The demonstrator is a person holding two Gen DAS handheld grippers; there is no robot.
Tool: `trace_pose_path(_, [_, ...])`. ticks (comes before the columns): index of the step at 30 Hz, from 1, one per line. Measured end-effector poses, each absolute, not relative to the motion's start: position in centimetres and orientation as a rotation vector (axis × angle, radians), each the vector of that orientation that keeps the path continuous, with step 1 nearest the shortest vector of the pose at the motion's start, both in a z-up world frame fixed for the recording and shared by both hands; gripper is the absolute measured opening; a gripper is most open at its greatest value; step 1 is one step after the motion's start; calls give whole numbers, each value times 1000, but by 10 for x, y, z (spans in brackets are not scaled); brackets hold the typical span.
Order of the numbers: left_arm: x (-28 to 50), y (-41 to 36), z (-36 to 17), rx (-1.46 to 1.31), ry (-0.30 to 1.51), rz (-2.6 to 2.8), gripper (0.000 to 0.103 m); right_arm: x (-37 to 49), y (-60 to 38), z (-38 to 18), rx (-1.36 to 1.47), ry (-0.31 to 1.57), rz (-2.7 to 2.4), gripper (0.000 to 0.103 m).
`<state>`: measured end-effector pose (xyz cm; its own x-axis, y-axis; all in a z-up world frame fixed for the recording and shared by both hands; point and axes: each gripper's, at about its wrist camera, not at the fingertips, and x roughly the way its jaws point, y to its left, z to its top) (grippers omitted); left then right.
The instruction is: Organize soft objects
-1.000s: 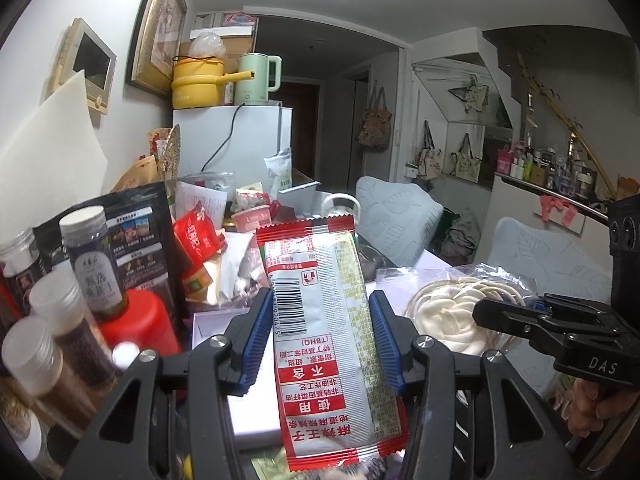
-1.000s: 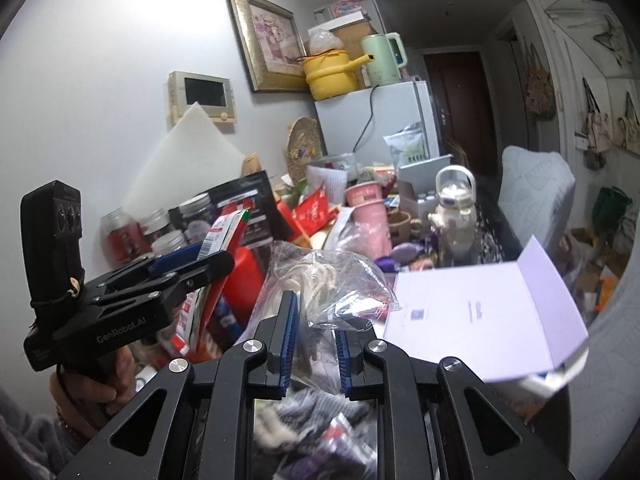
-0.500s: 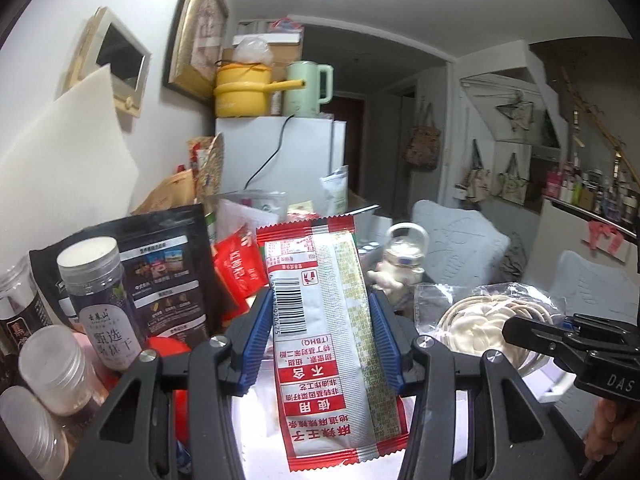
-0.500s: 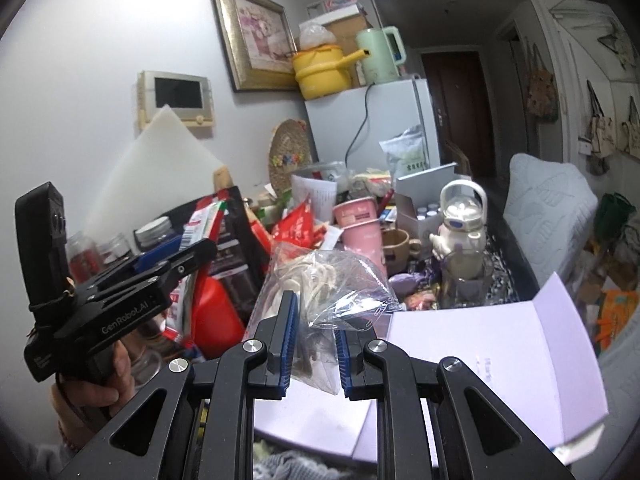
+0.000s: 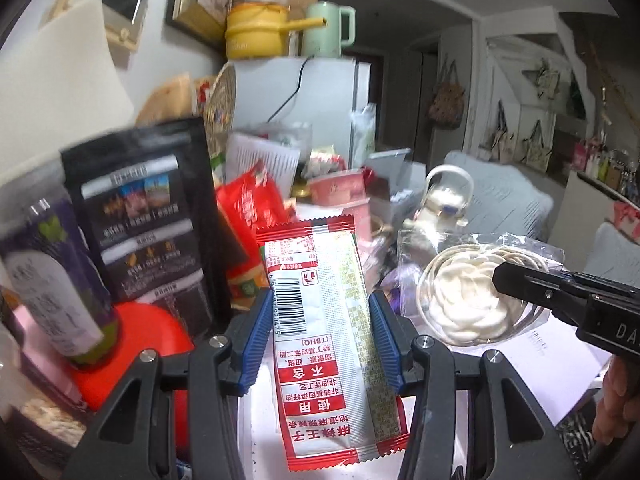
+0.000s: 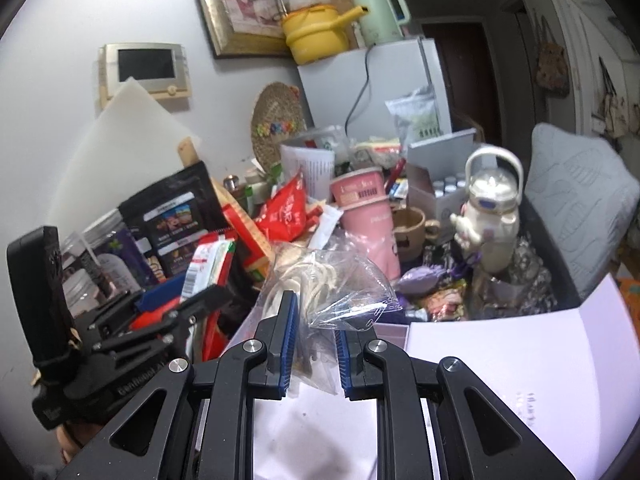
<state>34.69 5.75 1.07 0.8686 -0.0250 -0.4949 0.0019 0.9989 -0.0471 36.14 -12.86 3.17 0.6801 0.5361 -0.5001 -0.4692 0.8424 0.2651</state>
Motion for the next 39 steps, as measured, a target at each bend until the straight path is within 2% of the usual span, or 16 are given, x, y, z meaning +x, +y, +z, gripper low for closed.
trace_pose_path(5, [362, 58, -11, -34, 584, -1, 48, 381, -123, 3, 116, 677, 563, 18])
trace_pose_path(23, [397, 56, -72, -2, 823, 33, 48, 406, -112, -45, 91, 840, 556, 18])
trace_pose_path(39, [413, 59, -90, -30, 943, 48, 49, 411, -79, -81, -19, 954, 496, 22])
